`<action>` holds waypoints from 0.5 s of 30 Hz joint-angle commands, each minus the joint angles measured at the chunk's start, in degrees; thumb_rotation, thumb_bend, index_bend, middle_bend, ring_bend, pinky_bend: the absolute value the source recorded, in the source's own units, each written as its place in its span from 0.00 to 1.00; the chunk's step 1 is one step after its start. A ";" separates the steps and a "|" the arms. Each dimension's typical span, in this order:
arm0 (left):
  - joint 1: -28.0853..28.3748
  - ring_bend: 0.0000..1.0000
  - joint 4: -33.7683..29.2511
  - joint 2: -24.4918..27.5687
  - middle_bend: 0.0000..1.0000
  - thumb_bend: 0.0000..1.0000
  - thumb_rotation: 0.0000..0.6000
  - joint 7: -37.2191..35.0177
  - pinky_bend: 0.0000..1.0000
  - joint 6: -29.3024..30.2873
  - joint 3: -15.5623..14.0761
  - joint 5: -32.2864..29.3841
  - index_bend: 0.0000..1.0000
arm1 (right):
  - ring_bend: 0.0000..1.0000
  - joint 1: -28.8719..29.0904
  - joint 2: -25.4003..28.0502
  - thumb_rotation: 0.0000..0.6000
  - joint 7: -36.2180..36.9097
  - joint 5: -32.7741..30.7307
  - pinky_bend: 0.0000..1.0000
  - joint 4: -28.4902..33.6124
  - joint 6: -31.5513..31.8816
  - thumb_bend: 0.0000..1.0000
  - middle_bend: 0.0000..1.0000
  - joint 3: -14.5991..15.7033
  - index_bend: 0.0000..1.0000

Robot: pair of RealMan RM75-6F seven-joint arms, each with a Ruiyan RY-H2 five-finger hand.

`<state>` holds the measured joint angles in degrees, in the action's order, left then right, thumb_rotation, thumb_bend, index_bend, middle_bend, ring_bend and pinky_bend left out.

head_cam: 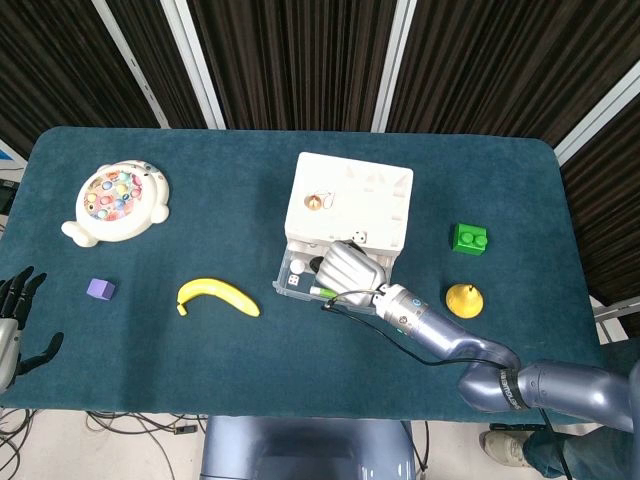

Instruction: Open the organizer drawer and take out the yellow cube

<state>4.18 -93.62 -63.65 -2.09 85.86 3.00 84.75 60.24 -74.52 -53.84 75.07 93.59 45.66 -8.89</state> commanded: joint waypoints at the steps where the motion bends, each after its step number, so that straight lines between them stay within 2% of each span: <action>1: 0.03 0.00 0.01 0.01 0.00 0.31 1.00 0.02 0.00 -0.08 -0.03 0.00 0.04 | 0.97 0.30 -0.02 1.00 -0.65 -0.35 1.00 0.16 0.06 0.12 0.96 0.28 0.39; 15: 0.03 0.00 -0.40 0.28 0.00 0.31 1.00 0.30 0.00 -0.48 -0.19 -0.22 0.05 | 0.97 1.26 -0.86 1.00 -2.76 -1.98 1.00 -0.22 0.50 0.12 0.96 1.19 0.46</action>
<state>4.21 -94.02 -63.36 -1.79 85.38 2.82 84.52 61.45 -75.33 -56.55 73.16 93.37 46.13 -7.74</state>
